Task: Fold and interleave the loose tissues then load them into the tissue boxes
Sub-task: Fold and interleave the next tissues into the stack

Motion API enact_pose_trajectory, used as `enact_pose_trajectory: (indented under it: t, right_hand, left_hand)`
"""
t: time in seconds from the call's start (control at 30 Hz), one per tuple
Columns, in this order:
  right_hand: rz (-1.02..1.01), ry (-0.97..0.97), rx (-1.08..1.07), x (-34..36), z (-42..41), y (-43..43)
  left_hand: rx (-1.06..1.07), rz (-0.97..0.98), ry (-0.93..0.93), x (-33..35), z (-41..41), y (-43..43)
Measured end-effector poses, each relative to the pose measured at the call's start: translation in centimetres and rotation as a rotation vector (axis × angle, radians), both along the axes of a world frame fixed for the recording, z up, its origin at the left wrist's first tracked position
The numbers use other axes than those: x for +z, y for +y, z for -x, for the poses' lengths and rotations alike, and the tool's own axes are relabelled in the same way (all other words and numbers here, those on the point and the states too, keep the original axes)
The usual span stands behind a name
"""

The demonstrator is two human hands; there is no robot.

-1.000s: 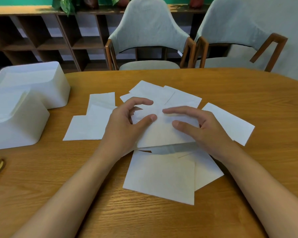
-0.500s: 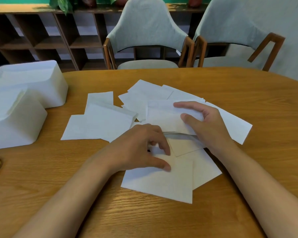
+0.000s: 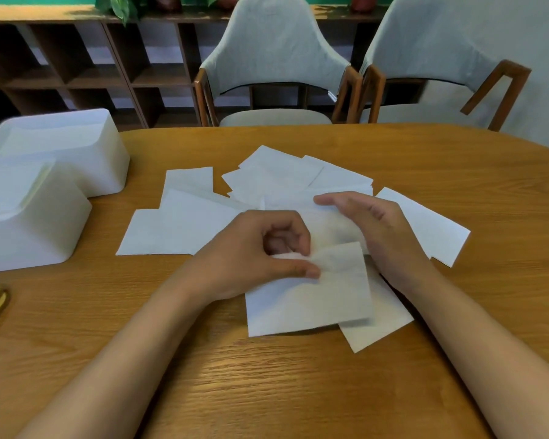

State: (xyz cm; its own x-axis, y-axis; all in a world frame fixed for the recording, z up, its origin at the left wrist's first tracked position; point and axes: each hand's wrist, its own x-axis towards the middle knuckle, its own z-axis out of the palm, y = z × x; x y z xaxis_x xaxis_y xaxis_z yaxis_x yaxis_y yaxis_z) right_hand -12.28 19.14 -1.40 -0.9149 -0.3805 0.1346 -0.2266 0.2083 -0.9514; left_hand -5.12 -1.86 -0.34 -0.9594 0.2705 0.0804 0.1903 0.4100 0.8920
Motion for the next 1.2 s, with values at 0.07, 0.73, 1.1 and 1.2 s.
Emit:
enact_pose_trajectory:
  t: [0.07, 0.73, 1.1, 1.2]
  right_hand:
    - [-0.005, -0.074, 0.04, 0.1, 0.0, 0.2]
    - [-0.168, 0.153, 0.084, -0.7, -0.4, -0.2]
    - [-0.114, 0.199, 0.116, -0.6, -1.0, -0.8]
    - [-0.11, 0.223, 0.134, -0.4, -1.1, -0.7]
  left_hand:
    - [0.062, -0.072, 0.042, -0.3, 0.2, -0.4]
    - [0.454, -0.037, 0.319, -0.4, 0.4, -0.5]
    - [0.43, -0.028, 0.289, -0.8, 0.5, -0.3]
    - [0.418, -0.008, 0.302, -0.7, 0.5, -0.5]
